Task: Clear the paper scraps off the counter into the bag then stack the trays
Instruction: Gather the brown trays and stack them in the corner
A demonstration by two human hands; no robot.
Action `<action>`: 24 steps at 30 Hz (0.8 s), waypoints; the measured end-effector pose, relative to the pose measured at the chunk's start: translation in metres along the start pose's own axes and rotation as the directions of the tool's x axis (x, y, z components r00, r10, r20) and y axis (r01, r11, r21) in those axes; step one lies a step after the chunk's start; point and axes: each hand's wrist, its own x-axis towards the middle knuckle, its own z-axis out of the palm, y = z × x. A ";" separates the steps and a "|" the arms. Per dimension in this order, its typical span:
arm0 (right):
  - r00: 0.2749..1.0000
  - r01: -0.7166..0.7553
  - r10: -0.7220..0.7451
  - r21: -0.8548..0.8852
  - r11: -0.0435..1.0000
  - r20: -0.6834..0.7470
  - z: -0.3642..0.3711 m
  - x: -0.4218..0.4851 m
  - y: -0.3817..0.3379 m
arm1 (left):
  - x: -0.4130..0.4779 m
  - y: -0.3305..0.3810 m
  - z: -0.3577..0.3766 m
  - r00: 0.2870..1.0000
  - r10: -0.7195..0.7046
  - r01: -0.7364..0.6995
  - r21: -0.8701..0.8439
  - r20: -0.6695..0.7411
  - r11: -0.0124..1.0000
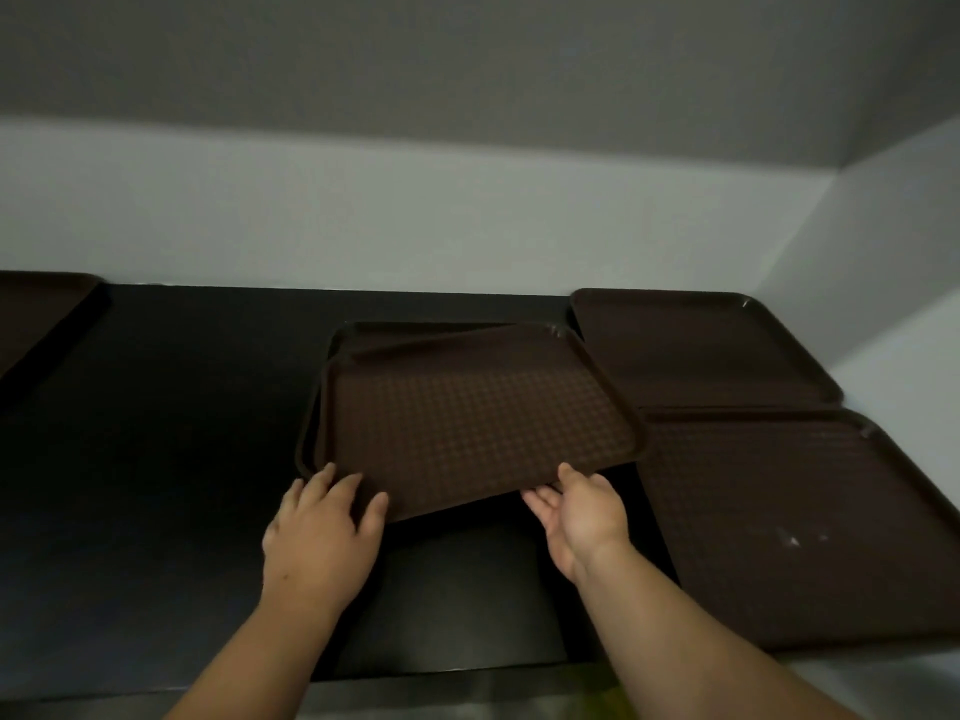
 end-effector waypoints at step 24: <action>0.563 0.608 -0.370 -0.674 -0.420 0.739 -0.055 0.074 -0.007 | 0.059 -0.041 0.031 0.961 0.213 -0.204 0.070 -0.178 0.977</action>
